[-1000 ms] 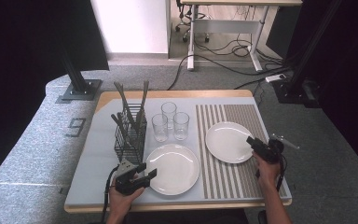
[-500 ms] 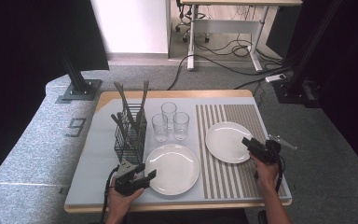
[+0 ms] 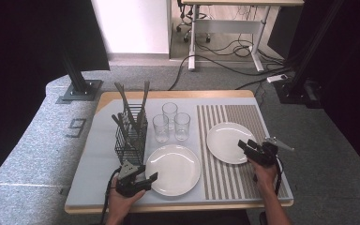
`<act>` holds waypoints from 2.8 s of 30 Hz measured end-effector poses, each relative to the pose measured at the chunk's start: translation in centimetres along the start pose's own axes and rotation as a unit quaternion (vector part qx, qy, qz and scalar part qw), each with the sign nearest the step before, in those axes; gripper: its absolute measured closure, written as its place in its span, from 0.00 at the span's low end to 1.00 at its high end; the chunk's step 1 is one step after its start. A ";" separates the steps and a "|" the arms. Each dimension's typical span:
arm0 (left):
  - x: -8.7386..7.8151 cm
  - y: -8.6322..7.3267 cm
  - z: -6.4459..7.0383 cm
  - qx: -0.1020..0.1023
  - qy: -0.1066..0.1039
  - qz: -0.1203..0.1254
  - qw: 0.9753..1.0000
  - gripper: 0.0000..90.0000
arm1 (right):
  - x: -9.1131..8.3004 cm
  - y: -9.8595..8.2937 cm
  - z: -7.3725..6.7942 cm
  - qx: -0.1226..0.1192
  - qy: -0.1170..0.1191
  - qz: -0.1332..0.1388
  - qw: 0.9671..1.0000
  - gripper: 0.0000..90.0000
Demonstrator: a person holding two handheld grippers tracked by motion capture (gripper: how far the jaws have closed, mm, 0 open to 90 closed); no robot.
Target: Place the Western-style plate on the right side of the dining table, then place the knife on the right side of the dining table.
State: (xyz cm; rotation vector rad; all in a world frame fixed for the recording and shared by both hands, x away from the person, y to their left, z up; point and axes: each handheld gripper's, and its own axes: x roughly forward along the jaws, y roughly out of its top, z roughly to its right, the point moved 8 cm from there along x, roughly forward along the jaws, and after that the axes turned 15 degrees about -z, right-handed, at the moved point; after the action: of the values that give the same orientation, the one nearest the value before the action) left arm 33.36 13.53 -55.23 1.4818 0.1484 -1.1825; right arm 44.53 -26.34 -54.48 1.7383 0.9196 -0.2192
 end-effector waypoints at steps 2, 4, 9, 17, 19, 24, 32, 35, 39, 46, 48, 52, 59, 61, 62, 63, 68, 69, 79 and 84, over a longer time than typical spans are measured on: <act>0.0 0.0 0.0 0.000 0.000 -0.001 1.000 0.40 | -0.1 0.0 -0.3 -0.006 0.003 0.001 1.000 0.47; 0.1 0.0 -0.1 -0.001 0.000 -0.002 1.000 0.40 | -0.2 0.0 -0.7 -0.012 0.007 0.003 1.000 0.47; 0.0 0.0 -0.2 -0.001 0.000 -0.001 1.000 0.40 | -0.3 -0.1 -1.7 -0.030 0.022 0.005 0.999 0.46; -0.3 0.0 -0.6 -0.005 0.003 0.001 1.000 0.40 | -0.7 0.0 -2.8 -0.051 0.045 0.015 0.998 0.45; -0.3 0.0 -0.6 -0.004 0.004 0.001 1.000 0.39 | -0.7 -0.1 -3.1 -0.050 0.054 0.013 0.997 0.45; -0.5 0.0 -0.7 -0.004 0.006 0.004 1.000 0.39 | -0.8 0.0 -4.1 -0.059 0.068 0.018 0.996 0.45; -0.7 0.0 -0.8 -0.005 0.007 0.003 1.000 0.39 | -0.2 -0.4 -5.6 -0.066 0.089 0.008 0.994 0.45; -0.7 0.0 -0.8 -0.005 0.007 0.005 1.000 0.39 | -0.1 -0.5 -6.1 -0.070 0.095 0.007 0.993 0.45; -0.8 0.0 -0.9 -0.005 0.007 0.004 1.000 0.39 | 0.1 -0.7 -7.0 -0.080 0.102 0.005 0.992 0.45; -0.8 0.0 -1.0 -0.006 0.007 0.004 1.000 0.39 | 0.5 -0.9 -8.6 -0.096 0.115 0.002 0.989 0.45; -0.8 0.0 -1.0 -0.006 0.006 0.004 1.000 0.39 | 0.6 -1.0 -8.9 -0.099 0.117 0.000 0.988 0.45; -0.7 -0.1 -0.9 -0.005 0.007 0.001 1.000 0.39 | 0.9 -1.2 -9.6 -0.100 0.124 -0.003 0.987 0.45; -0.8 0.0 -0.9 -0.006 0.007 0.003 1.000 0.39 | 1.2 -1.5 -10.6 -0.109 0.131 -0.010 0.985 0.45; -0.8 -0.1 -0.9 -0.005 0.007 0.002 1.000 0.39 | 1.3 -1.6 -11.0 -0.111 0.133 -0.014 0.985 0.45; -0.7 -0.1 -0.9 -0.005 0.007 0.001 1.000 0.39 | 1.4 -1.6 -11.1 -0.113 0.134 -0.013 0.984 0.45; -0.7 -0.1 -0.9 -0.005 0.006 0.001 1.000 0.39 | 1.4 -1.6 -11.2 -0.114 0.135 -0.014 0.984 0.45; -0.6 -0.2 -0.9 -0.005 0.006 -0.001 1.000 0.39 | 1.6 -1.7 -11.7 -0.119 0.138 -0.016 0.983 0.45; -0.6 -0.2 -0.9 -0.005 0.005 -0.001 1.000 0.39 | 1.6 -1.7 -11.8 -0.120 0.139 -0.015 0.983 0.45; -0.7 -0.2 -0.9 -0.006 0.006 -0.001 1.000 0.39 | 1.6 -1.4 -12.5 -0.131 0.143 -0.011 0.981 0.44; -0.5 -0.2 -0.8 -0.006 0.004 -0.002 1.000 0.39 | 1.6 -1.4 -12.8 -0.132 0.144 -0.011 0.981 0.43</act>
State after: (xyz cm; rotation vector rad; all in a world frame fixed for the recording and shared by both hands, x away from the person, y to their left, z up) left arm 33.42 14.49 -55.17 1.4767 0.1641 -1.1765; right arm 40.96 -14.25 -51.59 1.5353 1.1233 0.1420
